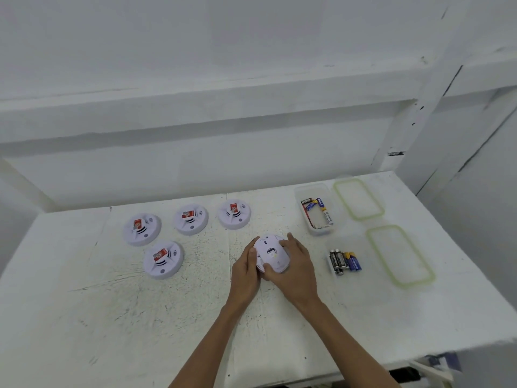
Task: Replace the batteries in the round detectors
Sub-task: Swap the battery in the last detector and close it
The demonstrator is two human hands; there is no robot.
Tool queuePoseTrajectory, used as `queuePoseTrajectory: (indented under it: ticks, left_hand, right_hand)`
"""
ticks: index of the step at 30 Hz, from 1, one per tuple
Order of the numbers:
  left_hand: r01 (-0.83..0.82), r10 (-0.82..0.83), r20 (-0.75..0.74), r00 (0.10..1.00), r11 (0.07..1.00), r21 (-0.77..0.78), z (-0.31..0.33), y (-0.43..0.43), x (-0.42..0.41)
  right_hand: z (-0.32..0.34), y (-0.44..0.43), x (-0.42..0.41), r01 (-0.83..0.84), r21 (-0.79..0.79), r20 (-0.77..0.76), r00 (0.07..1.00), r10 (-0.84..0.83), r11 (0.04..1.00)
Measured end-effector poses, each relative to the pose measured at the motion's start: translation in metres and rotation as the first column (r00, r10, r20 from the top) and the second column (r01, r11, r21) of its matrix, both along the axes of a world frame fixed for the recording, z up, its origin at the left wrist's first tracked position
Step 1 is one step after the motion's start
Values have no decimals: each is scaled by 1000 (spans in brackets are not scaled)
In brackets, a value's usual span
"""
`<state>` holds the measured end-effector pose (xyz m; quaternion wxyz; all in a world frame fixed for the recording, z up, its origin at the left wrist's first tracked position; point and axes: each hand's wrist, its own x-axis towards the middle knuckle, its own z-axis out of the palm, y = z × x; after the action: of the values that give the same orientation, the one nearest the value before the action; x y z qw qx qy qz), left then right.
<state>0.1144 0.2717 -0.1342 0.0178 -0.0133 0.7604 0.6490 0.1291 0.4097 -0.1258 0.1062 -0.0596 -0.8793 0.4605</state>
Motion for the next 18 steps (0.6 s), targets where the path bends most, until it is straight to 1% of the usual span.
queuePoseTrajectory:
  ticks: [4, 8, 14, 17, 18]
  left_hand:
    - [-45, 45, -9, 999, 999, 10, 3, 7, 1]
    - [-35, 33, 23, 999, 998, 55, 1, 7, 0]
    - [-2, 2, 10, 1000, 1000, 27, -4, 0, -6]
    - [21, -23, 23, 999, 998, 57, -6, -2, -9]
    - [25, -27, 25, 999, 997, 79, -5, -3, -8]
  right_hand:
    - [3, -1, 1, -1, -63, 60, 998, 5, 998]
    - [4, 1, 2, -6, -137, 106, 994, 21, 991]
    - [12, -3, -7, 6, -160, 158, 987, 20, 987]
    - [13, -3, -7, -4, -122, 128, 992, 20, 993]
    - [15, -2, -6, -4, -131, 116, 993, 20, 991]
